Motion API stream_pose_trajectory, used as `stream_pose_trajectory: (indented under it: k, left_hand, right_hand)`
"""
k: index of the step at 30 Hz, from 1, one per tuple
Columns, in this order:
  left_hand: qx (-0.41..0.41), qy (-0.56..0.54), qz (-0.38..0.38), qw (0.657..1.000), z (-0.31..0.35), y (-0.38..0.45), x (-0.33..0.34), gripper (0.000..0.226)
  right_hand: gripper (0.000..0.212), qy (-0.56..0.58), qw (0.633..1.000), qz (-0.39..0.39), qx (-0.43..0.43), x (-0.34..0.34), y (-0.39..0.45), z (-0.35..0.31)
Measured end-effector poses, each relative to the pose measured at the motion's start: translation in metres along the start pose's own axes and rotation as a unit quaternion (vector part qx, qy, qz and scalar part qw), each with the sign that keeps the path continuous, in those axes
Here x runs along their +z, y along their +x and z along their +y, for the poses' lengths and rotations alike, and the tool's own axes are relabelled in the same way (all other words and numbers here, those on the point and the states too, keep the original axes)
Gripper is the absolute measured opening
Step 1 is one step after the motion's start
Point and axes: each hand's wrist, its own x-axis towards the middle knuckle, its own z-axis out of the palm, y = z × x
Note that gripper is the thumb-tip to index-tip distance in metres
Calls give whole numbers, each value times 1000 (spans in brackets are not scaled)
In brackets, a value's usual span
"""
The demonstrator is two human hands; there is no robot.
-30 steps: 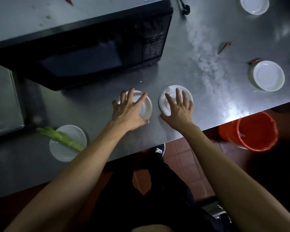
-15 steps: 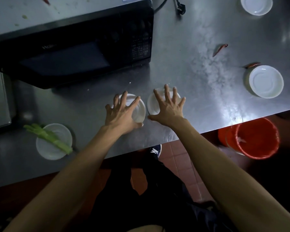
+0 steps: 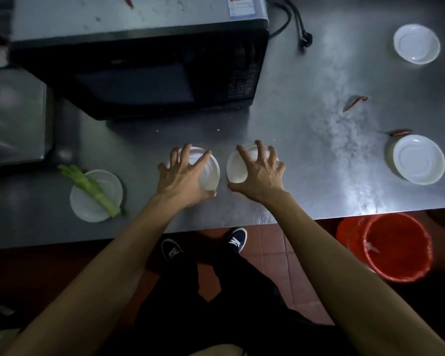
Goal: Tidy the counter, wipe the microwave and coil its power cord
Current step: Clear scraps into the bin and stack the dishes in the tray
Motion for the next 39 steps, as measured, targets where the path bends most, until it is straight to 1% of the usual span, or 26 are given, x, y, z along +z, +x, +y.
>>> stream_pose_trajectory:
  k: [3, 7, 14, 23, 28, 33, 39]
  left_hand:
    - [-25, -9, 14, 1000, -23, -15, -8, 110]
    - [-70, -50, 25, 996, -64, -41, -15, 111]
    - [-136, -90, 45, 986, -160, -106, -7, 108]
    - [-189, -95, 79, 974, -298, -202, 4, 110]
    - [-207, -88, 110, 968, -360, -238, -7, 108]
    - [-208, -96, 131, 965, -401, -243, -9, 108]
    - [-216, -97, 127, 963, -437, -211, -20, 108]
  right_hand:
    - [110, -10, 999, 7, -35, -5, 0, -25]
    - [111, -22, 996, 15, -82, -10, -2, -71]
    - [109, -41, 986, 19, -160, 1, -19, -178]
    - [106, -68, 977, 32, -199, 22, -64, -340]
    - [107, -78, 970, 36, -227, 24, -76, -411]
    - [107, -73, 967, 54, -237, 18, -65, -453]
    - [108, -71, 964, 61, -248, 14, -26, -485]
